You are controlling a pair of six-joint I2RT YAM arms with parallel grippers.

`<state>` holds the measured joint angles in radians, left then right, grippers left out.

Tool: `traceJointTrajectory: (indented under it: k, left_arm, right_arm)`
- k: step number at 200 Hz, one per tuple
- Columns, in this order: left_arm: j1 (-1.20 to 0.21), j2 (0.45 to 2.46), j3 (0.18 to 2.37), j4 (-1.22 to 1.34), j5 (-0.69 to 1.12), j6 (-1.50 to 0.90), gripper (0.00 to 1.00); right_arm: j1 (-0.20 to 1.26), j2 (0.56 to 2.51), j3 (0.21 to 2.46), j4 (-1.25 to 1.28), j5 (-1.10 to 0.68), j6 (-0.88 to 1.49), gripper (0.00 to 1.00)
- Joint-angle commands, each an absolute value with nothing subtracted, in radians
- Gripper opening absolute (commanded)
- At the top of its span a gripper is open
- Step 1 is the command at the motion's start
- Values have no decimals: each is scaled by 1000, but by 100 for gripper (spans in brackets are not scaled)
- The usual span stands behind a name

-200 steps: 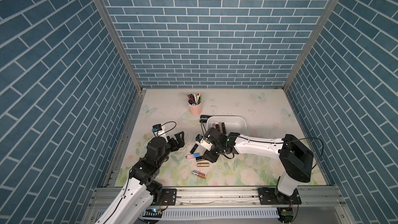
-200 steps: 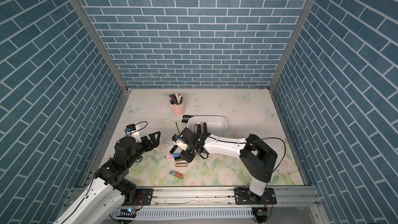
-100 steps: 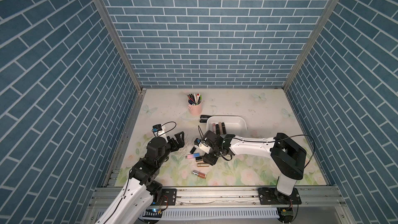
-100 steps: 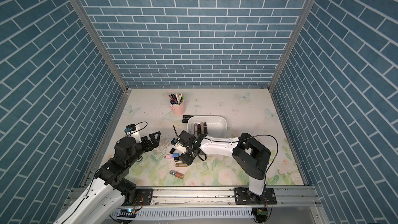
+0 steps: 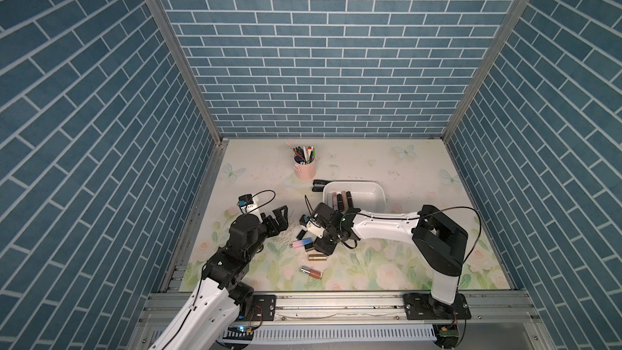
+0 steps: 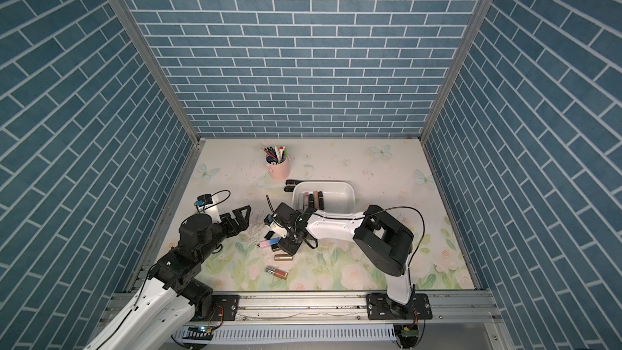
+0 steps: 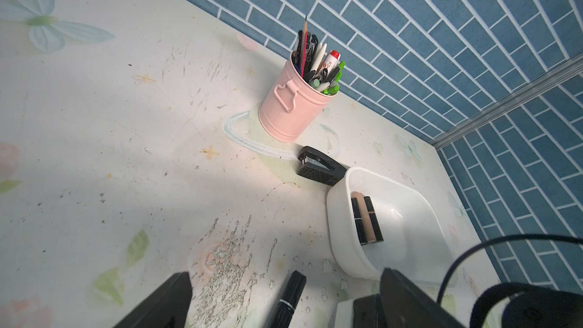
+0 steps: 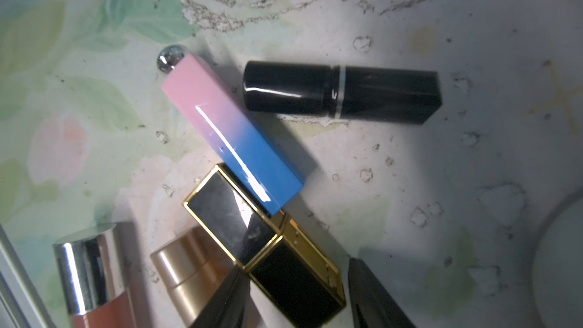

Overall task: Put the lipstick into the storage box
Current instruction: Pick up the lipstick at the center of the board.

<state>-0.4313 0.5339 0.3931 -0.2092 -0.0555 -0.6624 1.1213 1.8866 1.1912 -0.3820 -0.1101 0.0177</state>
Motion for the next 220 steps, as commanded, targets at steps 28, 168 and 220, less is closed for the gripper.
traceJointTrajectory:
  k: [28, 168, 220]
  left_arm:
    - [-426, 537, 377, -201, -63, -653, 100]
    - [-426, 550, 390, -199, -72, -653, 99]
    - [-427, 525, 391, -220, -82, -653, 99]
  right_arm:
    - [1127, 1931, 1243, -399, -98, -27, 53]
    - [1097, 1909, 1241, -361, -111, -35, 58]
    - [1099, 1959, 1292, -357, -181, -111, 62]
